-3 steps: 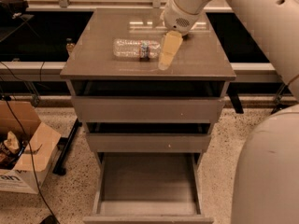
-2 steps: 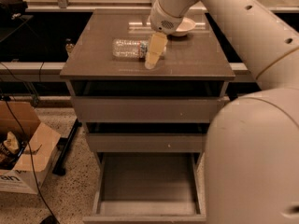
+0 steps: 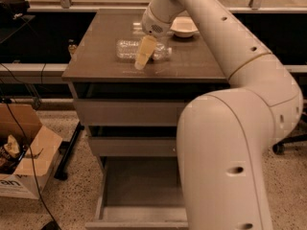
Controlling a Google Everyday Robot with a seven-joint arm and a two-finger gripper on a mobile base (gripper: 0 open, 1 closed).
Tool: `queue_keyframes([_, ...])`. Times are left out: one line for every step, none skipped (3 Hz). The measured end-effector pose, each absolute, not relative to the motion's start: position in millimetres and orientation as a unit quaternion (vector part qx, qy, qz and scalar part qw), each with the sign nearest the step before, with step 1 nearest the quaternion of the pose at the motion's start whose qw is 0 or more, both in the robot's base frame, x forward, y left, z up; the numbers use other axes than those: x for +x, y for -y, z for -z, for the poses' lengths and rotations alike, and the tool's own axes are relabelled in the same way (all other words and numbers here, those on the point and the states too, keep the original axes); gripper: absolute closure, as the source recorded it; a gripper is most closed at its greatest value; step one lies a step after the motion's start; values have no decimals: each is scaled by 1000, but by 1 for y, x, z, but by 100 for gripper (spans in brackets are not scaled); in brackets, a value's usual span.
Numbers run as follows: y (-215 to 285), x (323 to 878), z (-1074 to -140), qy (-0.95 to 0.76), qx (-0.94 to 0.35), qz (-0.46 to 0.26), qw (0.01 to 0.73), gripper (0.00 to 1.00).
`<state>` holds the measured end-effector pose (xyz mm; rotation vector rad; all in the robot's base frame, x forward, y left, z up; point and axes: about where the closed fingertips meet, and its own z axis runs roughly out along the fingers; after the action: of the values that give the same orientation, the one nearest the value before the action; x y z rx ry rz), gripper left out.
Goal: Place water bottle into bottom drawer
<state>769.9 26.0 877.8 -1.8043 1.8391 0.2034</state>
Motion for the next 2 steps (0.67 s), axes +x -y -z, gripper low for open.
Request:
queue_keyframes([-30,785,-856,-698,-658,-93,268,0])
queue_keyframes([-21,792,-842,-713,-643,-101,260,18])
